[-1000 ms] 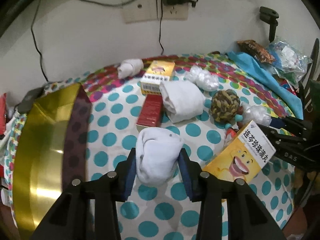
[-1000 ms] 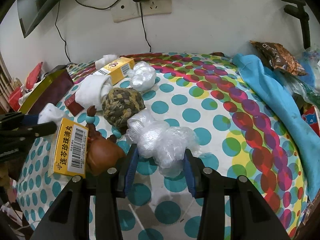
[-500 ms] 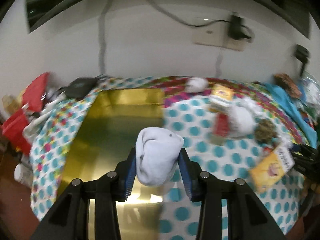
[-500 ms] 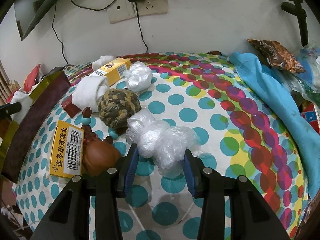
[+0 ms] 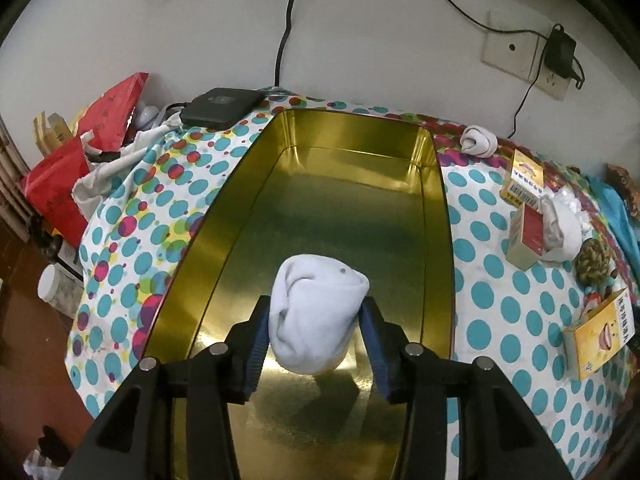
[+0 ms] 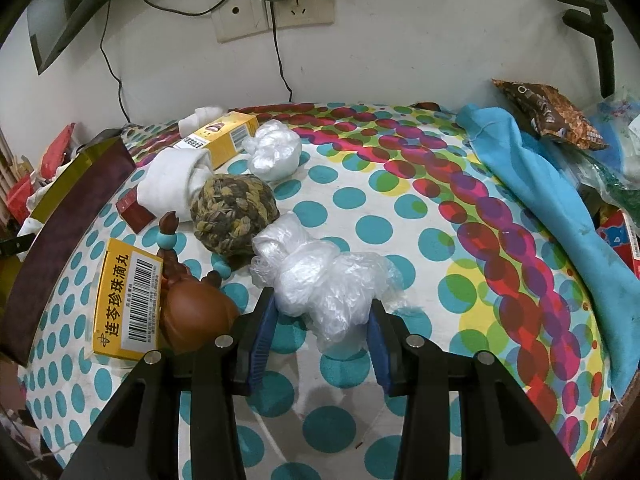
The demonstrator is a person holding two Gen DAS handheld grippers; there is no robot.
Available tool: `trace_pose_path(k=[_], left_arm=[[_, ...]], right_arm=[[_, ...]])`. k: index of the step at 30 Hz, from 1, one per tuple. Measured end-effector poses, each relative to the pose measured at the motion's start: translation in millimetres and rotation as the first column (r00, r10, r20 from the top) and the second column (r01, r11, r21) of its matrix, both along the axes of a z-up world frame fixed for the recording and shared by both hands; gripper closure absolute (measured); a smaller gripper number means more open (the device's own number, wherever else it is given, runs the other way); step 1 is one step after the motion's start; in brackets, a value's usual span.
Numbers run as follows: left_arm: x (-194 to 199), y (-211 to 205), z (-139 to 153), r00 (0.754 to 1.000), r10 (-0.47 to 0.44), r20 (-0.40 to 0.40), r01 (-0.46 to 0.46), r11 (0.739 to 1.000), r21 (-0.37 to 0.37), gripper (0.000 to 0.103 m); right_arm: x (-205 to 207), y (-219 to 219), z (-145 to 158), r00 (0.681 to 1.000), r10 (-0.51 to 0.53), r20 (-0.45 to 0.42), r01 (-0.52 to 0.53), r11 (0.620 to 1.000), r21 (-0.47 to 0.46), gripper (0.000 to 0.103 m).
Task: Organize objects
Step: 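Carry the white sock into the gold tray and open the left tool, then carry the plastic-wrapped bundle into the gold tray and release with right tool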
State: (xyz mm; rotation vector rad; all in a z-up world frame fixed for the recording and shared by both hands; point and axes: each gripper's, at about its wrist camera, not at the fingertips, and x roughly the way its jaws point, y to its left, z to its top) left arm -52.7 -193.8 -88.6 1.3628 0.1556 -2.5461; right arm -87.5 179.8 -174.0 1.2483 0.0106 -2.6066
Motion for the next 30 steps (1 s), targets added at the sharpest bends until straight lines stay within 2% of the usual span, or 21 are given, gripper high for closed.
trace_pose_path(k=[4,5,7,16,23,26,30], left_arm=[[1,-4,3,1.0,0.009,-0.022,-0.009,1.0,0.016,0.055],[1,-4,4,1.0,0.011,-0.029,-0.011,1.0,0.012,0.048],[4,-5,7,0.999,0.019,-0.042,-0.019,1.0,-0.002,0.04],[21,-7,13,0.996,0.054,-0.075,-0.051,0.998,0.032,0.04],[33,12,19,0.996,-0.006,-0.092,0.001,0.998,-0.057,0.04],[38,17,25,0.993,-0.029,-0.114,0.02,0.997,-0.08,0.04],[47,15,38,0.988,-0.038,-0.15,0.025,0.996,-0.088,0.04]], right_arm=[[0,-1,0,1.0,0.0,-0.001,0.0,1.0,0.004,0.063],[0,-1,-1,1.0,-0.001,-0.001,0.001,1.0,0.005,0.063],[0,-1,-1,1.0,-0.001,-0.001,0.001,1.0,0.005,0.063],[2,9,2,0.999,-0.038,-0.024,0.037,0.999,-0.036,0.064],[9,6,25,0.994,-0.053,-0.091,0.05,0.998,-0.035,0.064],[14,-8,49,0.992,-0.011,-0.128,0.002,0.998,-0.067,0.064],[21,-61,77,0.977,0.133,-0.166,-0.15,0.984,-0.095,0.064]])
